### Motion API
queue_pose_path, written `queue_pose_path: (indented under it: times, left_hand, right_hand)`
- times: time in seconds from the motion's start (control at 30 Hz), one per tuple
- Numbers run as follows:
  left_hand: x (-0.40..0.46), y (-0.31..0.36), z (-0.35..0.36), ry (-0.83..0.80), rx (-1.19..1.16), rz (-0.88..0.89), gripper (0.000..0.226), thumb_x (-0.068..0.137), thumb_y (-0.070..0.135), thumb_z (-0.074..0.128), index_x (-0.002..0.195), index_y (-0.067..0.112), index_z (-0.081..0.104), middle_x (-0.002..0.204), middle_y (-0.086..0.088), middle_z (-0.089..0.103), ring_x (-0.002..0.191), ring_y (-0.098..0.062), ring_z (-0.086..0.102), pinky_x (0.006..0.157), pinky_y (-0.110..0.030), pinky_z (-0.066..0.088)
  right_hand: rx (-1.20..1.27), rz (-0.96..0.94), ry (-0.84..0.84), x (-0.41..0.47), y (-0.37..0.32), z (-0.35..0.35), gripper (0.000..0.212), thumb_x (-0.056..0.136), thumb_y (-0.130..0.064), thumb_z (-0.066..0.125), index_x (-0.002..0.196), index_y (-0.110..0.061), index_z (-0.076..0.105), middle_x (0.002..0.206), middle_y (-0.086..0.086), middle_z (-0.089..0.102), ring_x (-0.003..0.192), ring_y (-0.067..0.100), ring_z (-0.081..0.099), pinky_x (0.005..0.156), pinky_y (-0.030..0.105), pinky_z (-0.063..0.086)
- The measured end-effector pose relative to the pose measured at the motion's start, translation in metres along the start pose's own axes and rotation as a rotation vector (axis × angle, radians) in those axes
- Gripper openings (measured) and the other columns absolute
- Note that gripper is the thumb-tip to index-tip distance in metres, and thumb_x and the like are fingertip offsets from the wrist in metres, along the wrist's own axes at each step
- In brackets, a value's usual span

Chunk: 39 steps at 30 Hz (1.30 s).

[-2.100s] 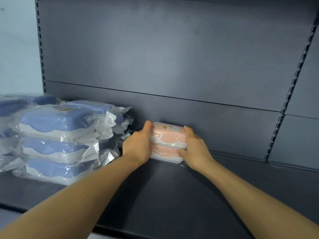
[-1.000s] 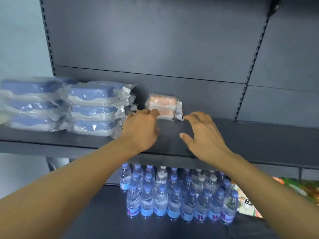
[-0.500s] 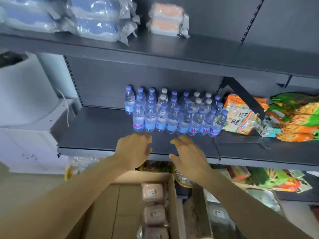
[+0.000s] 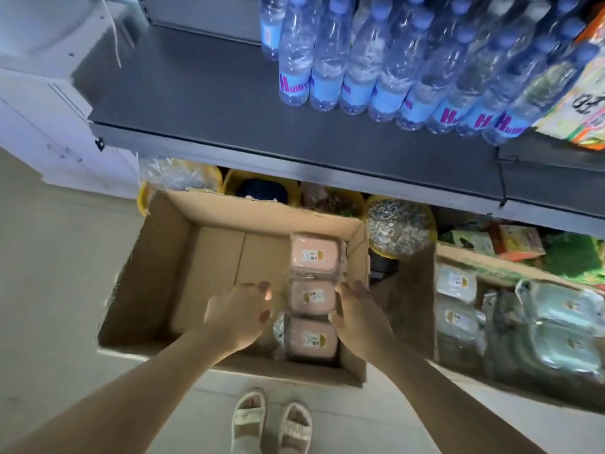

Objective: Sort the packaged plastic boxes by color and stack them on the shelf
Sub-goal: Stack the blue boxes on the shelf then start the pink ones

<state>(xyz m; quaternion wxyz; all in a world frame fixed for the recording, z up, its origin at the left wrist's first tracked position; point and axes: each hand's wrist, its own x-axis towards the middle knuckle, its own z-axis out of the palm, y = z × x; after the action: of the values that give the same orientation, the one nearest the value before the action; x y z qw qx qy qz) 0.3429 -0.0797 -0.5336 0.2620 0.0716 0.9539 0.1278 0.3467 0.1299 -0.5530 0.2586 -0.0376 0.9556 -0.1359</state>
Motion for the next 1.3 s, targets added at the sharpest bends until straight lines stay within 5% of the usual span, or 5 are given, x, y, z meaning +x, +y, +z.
queue_pose_path:
  times: [0.17, 0.33, 0.73, 1.03, 1.3]
  left_hand:
    - [0.046, -0.021, 0.051, 0.013, -0.04, 0.002, 0.034, 0.094, 0.033, 0.049, 0.128, 0.029, 0.045, 0.117, 0.006, 0.06, 0.104, -0.016, 0.06, 0.078, -0.033, 0.053]
    - [0.088, -0.038, 0.098, 0.03, -0.029, 0.041, 0.039, 0.093, 0.031, 0.05, 0.131, 0.028, 0.041, 0.12, 0.005, 0.056, 0.108, -0.015, 0.056, 0.08, -0.032, 0.052]
    - [0.129, -0.039, 0.154, 0.009, -0.096, 0.1, 0.052, 0.088, 0.025, 0.06, 0.136, 0.019, 0.038, 0.124, 0.0, 0.051, 0.113, -0.018, 0.05, 0.084, -0.03, 0.045]
    - [0.15, -0.024, 0.17, 0.039, -0.078, 0.148, 0.067, 0.076, 0.032, 0.074, 0.134, 0.02, 0.044, 0.136, 0.0, 0.047, 0.122, -0.021, 0.044, 0.094, -0.037, 0.045]
    - [0.177, 0.004, 0.198, -0.037, 0.02, 0.19, 0.087, 0.072, 0.038, 0.074, 0.144, 0.027, 0.026, 0.149, 0.003, 0.026, 0.136, -0.022, 0.023, 0.098, -0.043, 0.037]
  right_hand:
    - [-0.01, 0.033, 0.115, 0.078, 0.014, 0.048, 0.068, 0.087, -0.019, 0.06, 0.145, -0.015, 0.022, 0.15, 0.01, 0.027, 0.134, 0.025, 0.034, 0.104, 0.033, 0.037]
    - [-0.07, 0.06, 0.16, 0.157, 0.036, 0.092, 0.09, 0.081, -0.011, 0.065, 0.15, -0.013, 0.007, 0.156, 0.009, 0.008, 0.144, 0.027, 0.01, 0.117, 0.036, 0.015]
    - [-0.173, 0.009, 0.243, 0.182, 0.039, 0.088, 0.079, 0.068, -0.018, 0.072, 0.137, -0.017, 0.032, 0.125, 0.009, 0.036, 0.12, 0.028, 0.039, 0.101, 0.041, 0.035]
    - [-0.232, -0.046, 0.696, 0.088, 0.05, -0.011, 0.071, 0.054, -0.037, 0.068, 0.123, -0.021, 0.056, 0.113, 0.009, 0.05, 0.105, 0.032, 0.046, 0.084, 0.039, 0.034]
    - [-0.051, -0.021, 0.706, 0.076, 0.106, 0.0, 0.069, 0.06, -0.035, 0.065, 0.128, -0.022, 0.056, 0.118, 0.01, 0.051, 0.11, 0.033, 0.048, 0.09, 0.047, 0.042]
